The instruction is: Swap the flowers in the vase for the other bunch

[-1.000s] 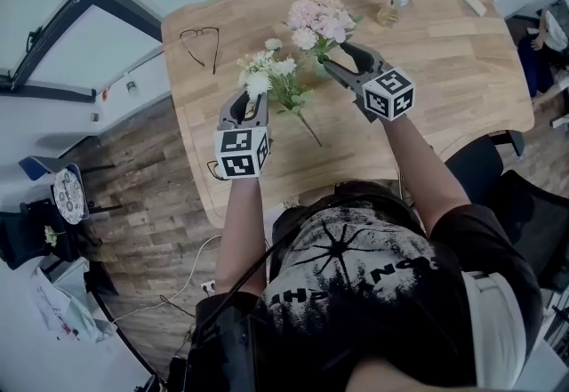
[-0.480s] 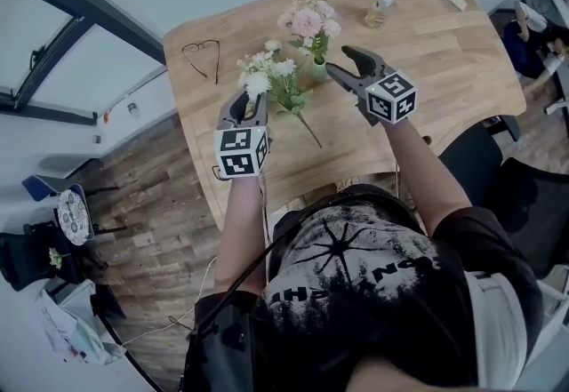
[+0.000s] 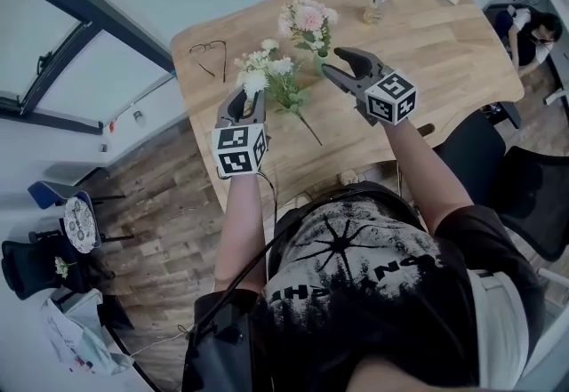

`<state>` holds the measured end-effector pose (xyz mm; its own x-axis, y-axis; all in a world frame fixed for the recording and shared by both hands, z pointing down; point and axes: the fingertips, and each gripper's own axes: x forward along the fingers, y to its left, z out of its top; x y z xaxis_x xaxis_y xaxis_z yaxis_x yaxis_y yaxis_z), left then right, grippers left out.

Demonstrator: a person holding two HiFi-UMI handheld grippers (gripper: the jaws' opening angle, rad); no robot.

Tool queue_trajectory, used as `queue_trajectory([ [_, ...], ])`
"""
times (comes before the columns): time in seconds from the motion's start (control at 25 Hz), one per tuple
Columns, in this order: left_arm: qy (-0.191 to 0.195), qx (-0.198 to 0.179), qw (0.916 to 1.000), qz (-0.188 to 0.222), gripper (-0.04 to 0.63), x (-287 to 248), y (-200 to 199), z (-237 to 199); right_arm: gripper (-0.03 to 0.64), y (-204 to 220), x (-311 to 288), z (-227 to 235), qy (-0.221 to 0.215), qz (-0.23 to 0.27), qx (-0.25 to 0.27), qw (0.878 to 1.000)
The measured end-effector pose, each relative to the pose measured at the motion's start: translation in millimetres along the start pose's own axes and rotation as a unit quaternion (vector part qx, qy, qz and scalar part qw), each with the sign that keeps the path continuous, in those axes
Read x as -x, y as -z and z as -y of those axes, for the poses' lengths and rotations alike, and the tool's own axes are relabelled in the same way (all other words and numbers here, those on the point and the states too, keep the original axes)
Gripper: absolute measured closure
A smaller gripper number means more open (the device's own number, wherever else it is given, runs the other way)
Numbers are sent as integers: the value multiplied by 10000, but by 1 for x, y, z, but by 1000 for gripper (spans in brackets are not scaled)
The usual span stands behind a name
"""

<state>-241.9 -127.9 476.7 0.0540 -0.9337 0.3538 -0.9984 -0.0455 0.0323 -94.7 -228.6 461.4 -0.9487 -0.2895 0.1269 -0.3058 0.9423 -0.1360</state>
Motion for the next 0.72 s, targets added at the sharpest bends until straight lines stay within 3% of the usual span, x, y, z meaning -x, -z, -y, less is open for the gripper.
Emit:
queue_trajectory([
  [0.28,49,-76,9999,111,485,22,-6,-12,545,-15,3,-35,-62,256,24,9996],
  [0.72,260,-186,9994,138,485,53,6,-18,580,-11,8,-85,14,383,-2,9993],
])
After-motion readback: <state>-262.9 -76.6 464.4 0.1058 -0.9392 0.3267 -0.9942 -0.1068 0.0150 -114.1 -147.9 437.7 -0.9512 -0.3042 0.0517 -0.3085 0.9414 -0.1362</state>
